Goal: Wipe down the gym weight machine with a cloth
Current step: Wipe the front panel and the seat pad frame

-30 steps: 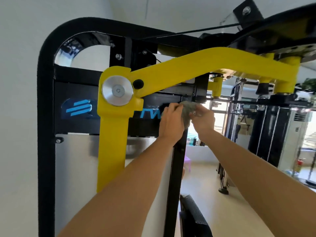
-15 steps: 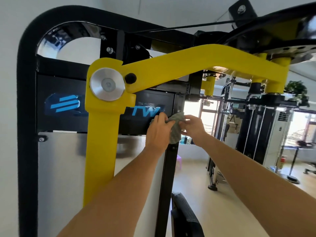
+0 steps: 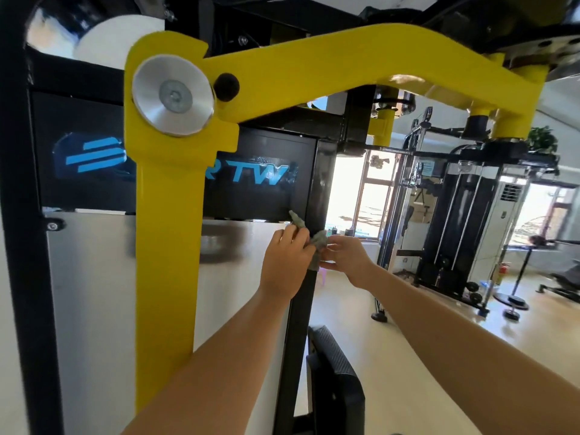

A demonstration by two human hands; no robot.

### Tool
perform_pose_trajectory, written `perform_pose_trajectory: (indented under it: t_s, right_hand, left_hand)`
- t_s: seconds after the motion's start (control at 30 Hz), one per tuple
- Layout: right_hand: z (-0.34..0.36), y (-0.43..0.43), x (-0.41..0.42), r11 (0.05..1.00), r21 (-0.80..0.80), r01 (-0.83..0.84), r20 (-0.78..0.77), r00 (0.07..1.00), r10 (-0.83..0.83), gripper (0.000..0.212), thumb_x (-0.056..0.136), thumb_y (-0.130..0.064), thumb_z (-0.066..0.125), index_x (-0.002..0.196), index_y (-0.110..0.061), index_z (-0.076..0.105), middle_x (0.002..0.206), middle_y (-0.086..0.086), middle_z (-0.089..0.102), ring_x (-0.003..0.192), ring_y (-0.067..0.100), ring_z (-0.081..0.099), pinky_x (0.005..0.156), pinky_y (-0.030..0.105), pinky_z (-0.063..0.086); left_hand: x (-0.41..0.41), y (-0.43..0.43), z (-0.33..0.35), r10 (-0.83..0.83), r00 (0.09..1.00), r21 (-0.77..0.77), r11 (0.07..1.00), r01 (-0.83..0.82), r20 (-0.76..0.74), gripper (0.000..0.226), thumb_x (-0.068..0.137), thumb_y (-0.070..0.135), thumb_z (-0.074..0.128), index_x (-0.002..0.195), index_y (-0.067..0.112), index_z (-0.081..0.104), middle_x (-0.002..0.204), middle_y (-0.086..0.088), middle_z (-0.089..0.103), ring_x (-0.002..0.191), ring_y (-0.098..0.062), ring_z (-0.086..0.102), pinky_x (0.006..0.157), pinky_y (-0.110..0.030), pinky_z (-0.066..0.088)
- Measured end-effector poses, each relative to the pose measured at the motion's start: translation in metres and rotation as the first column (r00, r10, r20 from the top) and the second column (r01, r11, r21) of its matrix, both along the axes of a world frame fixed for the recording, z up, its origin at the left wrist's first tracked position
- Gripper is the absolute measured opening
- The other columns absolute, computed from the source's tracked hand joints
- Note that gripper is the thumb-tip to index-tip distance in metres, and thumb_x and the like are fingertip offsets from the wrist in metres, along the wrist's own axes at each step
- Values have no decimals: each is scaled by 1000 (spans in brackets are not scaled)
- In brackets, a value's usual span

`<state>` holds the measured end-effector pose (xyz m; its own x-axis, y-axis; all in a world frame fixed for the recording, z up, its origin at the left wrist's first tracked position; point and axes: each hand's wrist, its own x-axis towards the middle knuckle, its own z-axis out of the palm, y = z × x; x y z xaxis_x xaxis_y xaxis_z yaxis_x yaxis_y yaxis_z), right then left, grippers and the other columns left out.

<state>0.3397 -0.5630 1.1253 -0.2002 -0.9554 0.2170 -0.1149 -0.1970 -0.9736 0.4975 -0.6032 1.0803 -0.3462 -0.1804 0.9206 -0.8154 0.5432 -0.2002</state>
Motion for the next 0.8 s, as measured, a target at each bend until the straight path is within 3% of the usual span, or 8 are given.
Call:
perform_pose_trajectory:
  t_s: [0.17,0.23,0.33,0.43,0.5,0.6,0.67,0.8]
  right_hand:
    - [-42,-4,-7,999,46,-18,5,1000,17,19,98,7,51,112,10,63,105,27,68,89,37,72,69,34,62]
    - [-58,-5,-9,997,64,-37,-19,999,38,22,94,10,57,114,11,64,105,28,69,90,41,72,71,37,63]
    - [-77,-1,-8,994,95,-46,-27,998,49,23,89,12,62,112,12,64,99,25,69,85,41,71,67,34,63]
    - [-98,1,-4,991,123,-48,-41,998,53,21,87,14,65,107,10,65,91,21,70,71,31,73,63,33,62]
    - [-117,0,-1,991,129,-25,-28,999,29,21,86,16,65,106,11,65,89,21,70,68,29,73,62,32,61]
    - [-146,-1,1,992,124,9,-25,1000,-6,21,85,13,69,104,4,68,98,24,72,84,38,73,76,42,63]
    - [-163,0,1,990,141,-2,-18,1000,4,20,86,11,69,101,-3,69,100,22,73,85,34,75,81,42,62]
    - [-187,4,0,975,219,-36,0,999,37,27,88,6,69,114,-1,69,106,19,74,94,33,74,88,46,60]
  left_hand:
    - [3,-4,-52,-7,999,13,1000,7,-48,30,83,36,81,108,20,76,109,-5,73,103,-28,67,91,-40,55]
    - [1,-1,-78,-22,992,36,999,26,-121,22,92,35,69,107,21,75,106,-4,73,98,-26,66,86,-36,54]
    - [-2,15,-104,-32,974,130,990,62,-225,32,100,35,47,103,21,76,101,-2,72,91,-25,64,77,-33,52]
    - [-6,22,-126,-17,952,232,968,92,-306,9,87,25,74,94,20,77,93,-3,72,84,-26,66,70,-34,53]
    - [-8,25,-139,-15,934,336,931,144,-357,14,79,19,83,91,18,77,90,-5,71,78,-27,66,67,-35,55]
    - [-9,33,-155,0,904,459,861,217,-427,12,81,20,83,90,16,77,86,-5,72,72,-25,68,65,-35,59]
    - [-9,36,-167,17,893,506,828,239,-450,8,83,21,81,88,17,77,84,-3,72,70,-23,68,63,-34,59]
    - [-3,42,-194,75,880,577,781,241,-469,5,86,23,79,88,20,78,84,-1,74,67,-21,69,60,-32,60]
